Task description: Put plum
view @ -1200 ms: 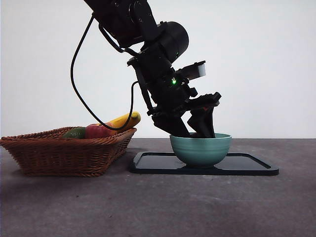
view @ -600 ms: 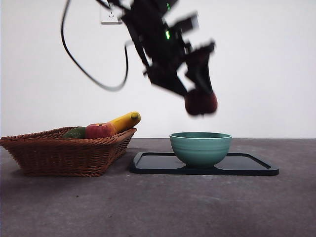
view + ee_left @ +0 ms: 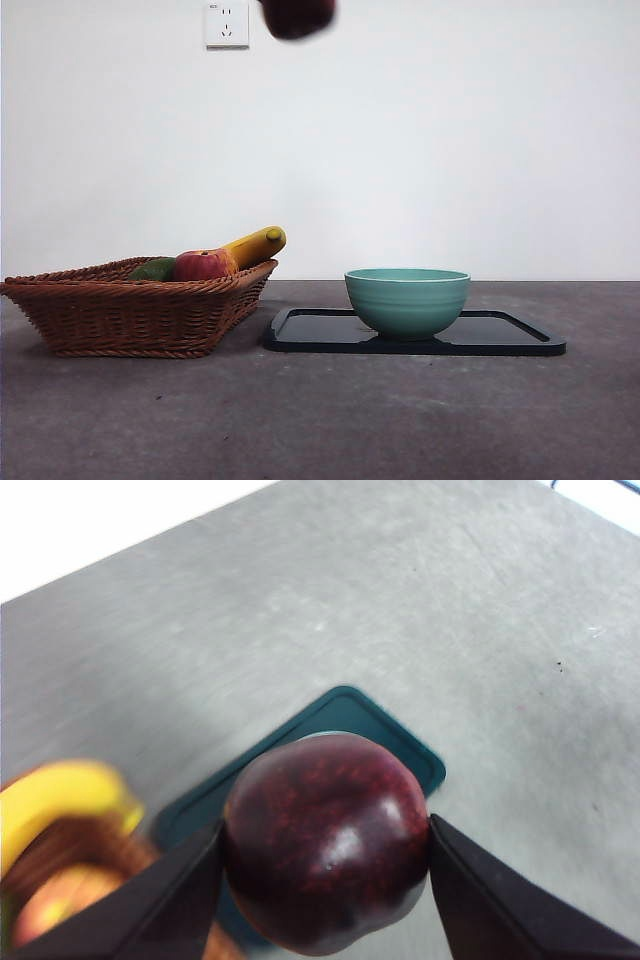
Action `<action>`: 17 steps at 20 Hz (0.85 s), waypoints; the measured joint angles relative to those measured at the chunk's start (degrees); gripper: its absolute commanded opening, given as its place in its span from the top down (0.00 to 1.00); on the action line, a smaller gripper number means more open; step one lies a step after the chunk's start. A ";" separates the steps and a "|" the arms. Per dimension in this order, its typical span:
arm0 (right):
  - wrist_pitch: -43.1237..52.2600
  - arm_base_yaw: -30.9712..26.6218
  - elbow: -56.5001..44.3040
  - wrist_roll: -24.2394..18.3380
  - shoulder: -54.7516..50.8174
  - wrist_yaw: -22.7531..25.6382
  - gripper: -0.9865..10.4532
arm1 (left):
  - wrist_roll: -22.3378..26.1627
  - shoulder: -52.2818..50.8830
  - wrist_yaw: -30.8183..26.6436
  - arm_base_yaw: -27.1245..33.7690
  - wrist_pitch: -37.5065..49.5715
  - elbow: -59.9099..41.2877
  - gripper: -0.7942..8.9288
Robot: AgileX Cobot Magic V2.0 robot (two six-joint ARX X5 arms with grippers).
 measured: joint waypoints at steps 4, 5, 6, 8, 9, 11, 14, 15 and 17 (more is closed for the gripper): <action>0.33 0.00 0.00 -0.02 0.00 0.00 0.72 | 0.00 -5.35 -0.02 3.78 -9.57 -0.02 0.64; 0.37 0.00 0.00 -0.02 0.00 0.00 0.72 | 0.09 -5.95 -0.02 5.03 -9.77 -0.59 0.64; 0.37 0.00 0.00 -0.02 0.00 0.00 0.72 | 0.13 -6.67 0.00 6.47 -9.31 -1.97 0.64; 0.37 0.00 0.00 -0.02 0.00 0.00 0.72 | 0.13 -7.61 -0.02 9.60 -8.46 -6.21 0.64; 0.35 0.00 0.00 -0.02 0.00 0.00 0.72 | 0.13 -7.85 -0.04 11.04 -7.02 -9.05 0.64; 0.37 0.00 0.00 -0.02 0.00 0.00 0.72 | 0.13 -7.89 -0.04 13.53 -3.08 -15.23 0.64; 0.37 0.00 0.00 -0.02 0.00 0.00 0.72 | 0.15 -7.89 -0.04 16.06 5.75 -24.02 0.64; 0.37 0.00 0.00 -0.02 0.00 0.00 0.72 | 0.13 -7.89 -0.04 16.72 9.33 -27.02 0.64; 0.37 0.00 0.00 -0.02 0.00 0.00 0.72 | 0.13 -7.80 -0.02 18.18 16.81 -33.07 0.64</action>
